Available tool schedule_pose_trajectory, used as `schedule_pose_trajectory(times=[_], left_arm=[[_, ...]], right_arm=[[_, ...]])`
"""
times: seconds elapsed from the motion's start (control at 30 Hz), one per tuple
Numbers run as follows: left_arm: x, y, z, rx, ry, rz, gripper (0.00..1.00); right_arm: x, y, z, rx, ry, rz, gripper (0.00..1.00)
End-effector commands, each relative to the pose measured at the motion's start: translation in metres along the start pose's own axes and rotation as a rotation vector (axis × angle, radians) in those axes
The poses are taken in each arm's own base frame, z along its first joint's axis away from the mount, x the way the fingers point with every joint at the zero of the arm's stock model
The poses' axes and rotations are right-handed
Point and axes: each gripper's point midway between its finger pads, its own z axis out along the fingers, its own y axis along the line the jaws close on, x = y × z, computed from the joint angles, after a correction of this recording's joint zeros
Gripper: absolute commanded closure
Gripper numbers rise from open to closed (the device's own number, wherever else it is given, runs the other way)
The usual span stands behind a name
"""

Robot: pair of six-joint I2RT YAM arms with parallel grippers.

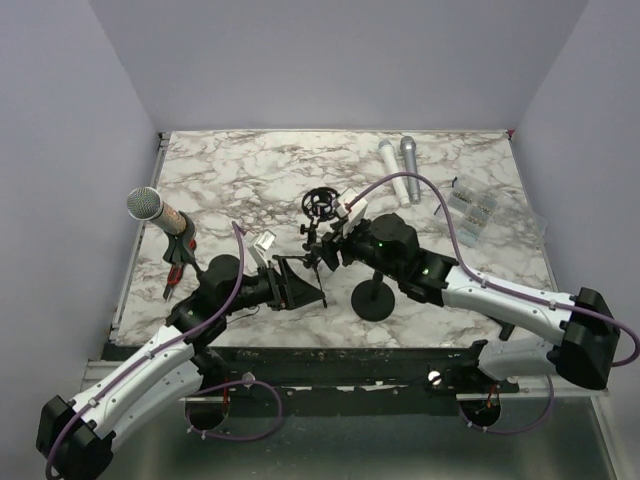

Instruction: Remove the microphone from the stand

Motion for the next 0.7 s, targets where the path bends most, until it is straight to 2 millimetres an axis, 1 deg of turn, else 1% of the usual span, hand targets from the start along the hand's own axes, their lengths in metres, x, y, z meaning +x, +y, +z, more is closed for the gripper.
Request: schedule_pose_trajectory(times=[0.0, 0.07, 0.17, 0.27, 0.33, 0.4, 0.53, 0.57, 0.6, 0.67], left_arm=[[0.000, -0.033, -0.007, 0.086, 0.050, 0.100, 0.26], [-0.001, -0.041, -0.009, 0.100, 0.062, 0.119, 0.26], [-0.002, -0.061, -0.014, 0.141, 0.079, 0.160, 0.26], [-0.003, -0.085, -0.024, 0.180, 0.108, 0.225, 0.25], [-0.005, -0.102, -0.035, 0.194, 0.121, 0.279, 0.25], [-0.011, -0.126, -0.050, 0.228, 0.121, 0.345, 0.25], [-0.029, -0.173, -0.084, 0.260, 0.085, 0.478, 0.25], [-0.032, -0.179, -0.092, 0.247, 0.082, 0.499, 0.25], [-0.037, -0.189, -0.100, 0.245, 0.066, 0.531, 0.25], [-0.044, -0.200, -0.113, 0.228, 0.045, 0.574, 0.25]], right_arm=[[-0.031, 0.015, -0.015, -0.072, -0.041, 0.055, 0.33], [-0.034, 0.017, -0.011, -0.084, -0.045, 0.062, 0.32], [-0.040, 0.015, -0.005, -0.060, -0.048, 0.089, 0.32], [-0.052, 0.010, -0.008, -0.026, -0.080, 0.146, 0.32], [-0.061, 0.009, -0.013, -0.021, -0.103, 0.182, 0.32], [-0.067, 0.011, -0.017, -0.032, -0.113, 0.201, 0.31], [-0.074, 0.014, -0.021, -0.046, -0.114, 0.230, 0.30], [-0.076, 0.016, -0.022, -0.056, -0.116, 0.237, 0.29], [-0.077, 0.018, -0.023, -0.069, -0.115, 0.247, 0.29], [-0.080, 0.029, -0.023, -0.127, -0.107, 0.258, 0.24]])
